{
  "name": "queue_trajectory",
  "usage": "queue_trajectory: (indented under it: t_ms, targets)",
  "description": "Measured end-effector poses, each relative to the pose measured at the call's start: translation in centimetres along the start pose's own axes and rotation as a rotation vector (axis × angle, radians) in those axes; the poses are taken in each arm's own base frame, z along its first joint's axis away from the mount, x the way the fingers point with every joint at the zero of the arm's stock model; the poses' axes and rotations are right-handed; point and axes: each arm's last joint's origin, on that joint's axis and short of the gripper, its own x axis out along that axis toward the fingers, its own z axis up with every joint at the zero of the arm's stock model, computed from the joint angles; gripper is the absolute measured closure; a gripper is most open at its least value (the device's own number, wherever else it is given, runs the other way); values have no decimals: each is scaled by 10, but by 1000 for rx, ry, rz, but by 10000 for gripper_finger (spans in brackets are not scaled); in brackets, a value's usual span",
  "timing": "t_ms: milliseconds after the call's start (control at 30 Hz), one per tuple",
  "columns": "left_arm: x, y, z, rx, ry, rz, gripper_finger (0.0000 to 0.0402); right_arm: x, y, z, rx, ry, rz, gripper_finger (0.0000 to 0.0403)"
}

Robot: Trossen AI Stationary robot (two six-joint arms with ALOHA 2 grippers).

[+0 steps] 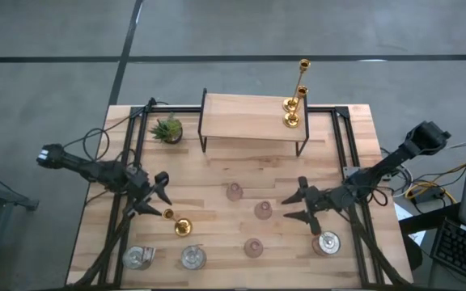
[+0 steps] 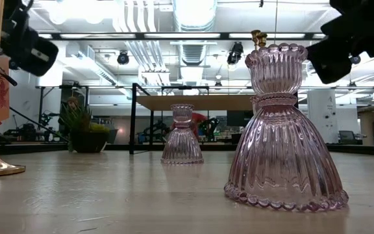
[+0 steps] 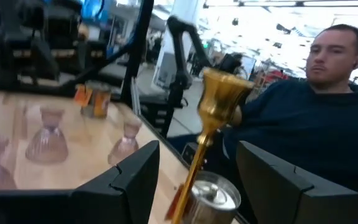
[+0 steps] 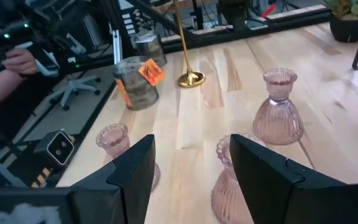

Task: Pick & Place candle stick holders
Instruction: Align the gold candle holder on the shelf with the gold candle holders

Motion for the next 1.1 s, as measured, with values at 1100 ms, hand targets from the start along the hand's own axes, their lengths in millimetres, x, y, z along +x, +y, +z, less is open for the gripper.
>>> queue_trajectory:
  t_ms: [1100]
  targets:
    - [20, -19, -22, -114, 93, 128, 183, 6, 3, 3, -3, -19, -34, 200]
